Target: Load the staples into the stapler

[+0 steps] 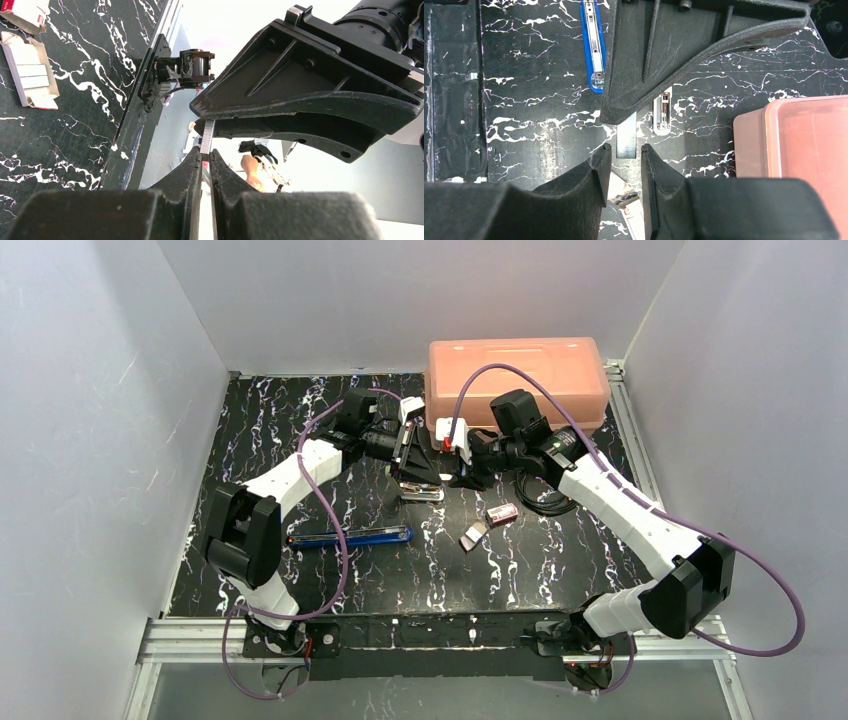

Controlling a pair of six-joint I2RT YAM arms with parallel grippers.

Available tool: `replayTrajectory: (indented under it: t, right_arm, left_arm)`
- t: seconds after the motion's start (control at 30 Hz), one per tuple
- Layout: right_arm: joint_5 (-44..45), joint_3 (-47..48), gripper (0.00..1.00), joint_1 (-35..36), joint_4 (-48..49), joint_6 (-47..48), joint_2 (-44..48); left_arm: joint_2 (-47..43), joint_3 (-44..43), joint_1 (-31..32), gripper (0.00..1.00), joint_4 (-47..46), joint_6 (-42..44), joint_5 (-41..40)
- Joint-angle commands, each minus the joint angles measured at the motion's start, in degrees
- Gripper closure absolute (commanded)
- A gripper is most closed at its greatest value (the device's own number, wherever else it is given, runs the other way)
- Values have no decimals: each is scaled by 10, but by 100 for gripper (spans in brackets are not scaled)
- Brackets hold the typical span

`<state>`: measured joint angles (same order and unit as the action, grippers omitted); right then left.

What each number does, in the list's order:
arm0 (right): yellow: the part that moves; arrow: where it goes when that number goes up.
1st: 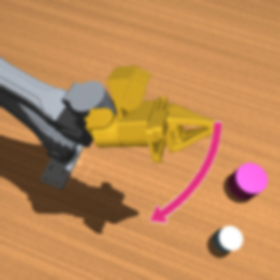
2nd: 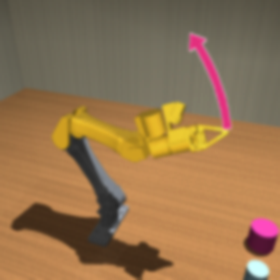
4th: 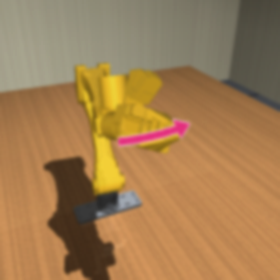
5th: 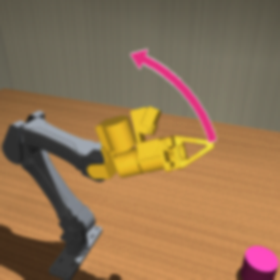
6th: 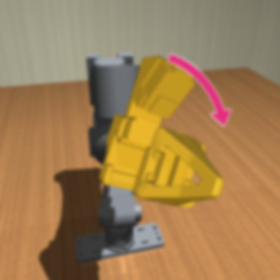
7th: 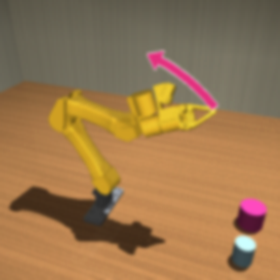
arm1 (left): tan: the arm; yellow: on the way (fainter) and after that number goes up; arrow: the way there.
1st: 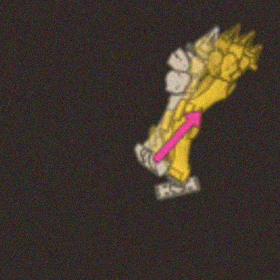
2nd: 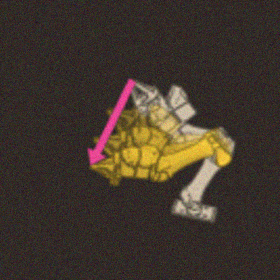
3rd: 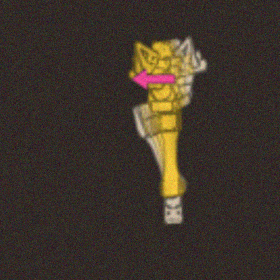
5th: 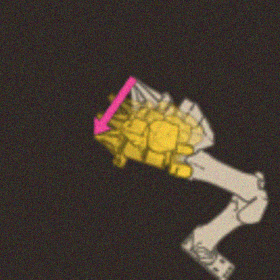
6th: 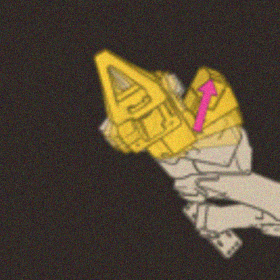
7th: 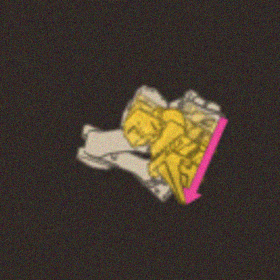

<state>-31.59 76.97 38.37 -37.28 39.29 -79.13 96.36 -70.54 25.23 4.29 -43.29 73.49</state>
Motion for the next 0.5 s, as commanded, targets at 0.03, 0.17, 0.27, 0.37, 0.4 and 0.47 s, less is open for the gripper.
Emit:
replayTrajectory:
  t: [0.03, 0.17, 0.27, 0.37, 0.4, 0.47]
  right_arm:
    - [-9, 16, 64, 4, 14, -2, 8]
    - [-12, 18, 65, 3, 12, -3, 8]
    - [-14, 19, 66, 3, 12, -4, 9]
    - [-15, 22, 66, 3, 11, -4, 10]
    - [-15, 23, 66, 3, 11, -5, 10]
    - [-15, 23, 66, 3, 11, -5, 11]
  left_arm:
    - [7, 5, -2, 100, 0, 2, 21]
    - [8, 5, -2, 100, -1, 2, 21]
    - [8, 6, -2, 100, -2, 2, 21]
    - [8, 5, -2, 100, -3, 1, 21]
    - [8, 6, -2, 100, -3, 0, 21]
    - [7, 6, -2, 100, -4, 0, 21]
